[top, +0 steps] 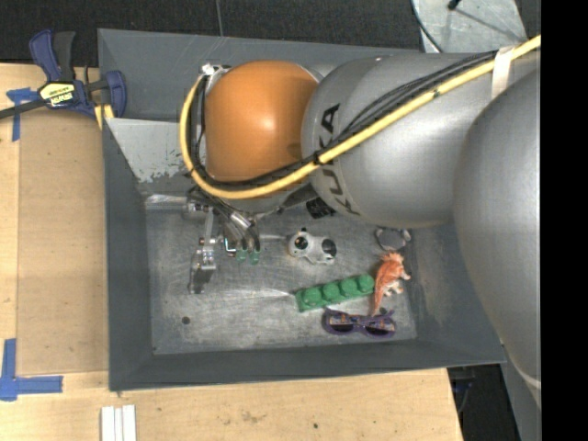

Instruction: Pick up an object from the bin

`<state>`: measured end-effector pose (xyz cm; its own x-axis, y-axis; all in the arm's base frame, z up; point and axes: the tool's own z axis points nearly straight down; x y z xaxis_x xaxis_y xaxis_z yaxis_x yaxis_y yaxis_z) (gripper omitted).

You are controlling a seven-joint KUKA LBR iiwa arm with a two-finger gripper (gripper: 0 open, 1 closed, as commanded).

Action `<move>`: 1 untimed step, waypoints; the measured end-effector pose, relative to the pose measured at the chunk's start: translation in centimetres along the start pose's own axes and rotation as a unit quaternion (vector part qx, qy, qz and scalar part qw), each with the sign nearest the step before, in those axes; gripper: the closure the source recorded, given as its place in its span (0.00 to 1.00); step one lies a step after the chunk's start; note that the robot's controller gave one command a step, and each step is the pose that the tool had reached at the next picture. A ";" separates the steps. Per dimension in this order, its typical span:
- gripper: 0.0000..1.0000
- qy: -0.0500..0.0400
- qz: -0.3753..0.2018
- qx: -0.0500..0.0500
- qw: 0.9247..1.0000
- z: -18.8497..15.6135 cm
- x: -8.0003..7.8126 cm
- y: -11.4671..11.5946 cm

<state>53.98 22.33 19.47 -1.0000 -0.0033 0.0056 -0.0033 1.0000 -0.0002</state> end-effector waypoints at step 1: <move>0.00 -0.004 0.001 -0.001 1.000 -0.4 -0.2 -0.1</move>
Offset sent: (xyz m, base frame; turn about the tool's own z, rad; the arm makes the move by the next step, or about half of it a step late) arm 0.0307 -0.0051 -0.0696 0.0822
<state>54.19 22.23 19.90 -1.0000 -0.0005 -0.0021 -0.0005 1.0000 0.0016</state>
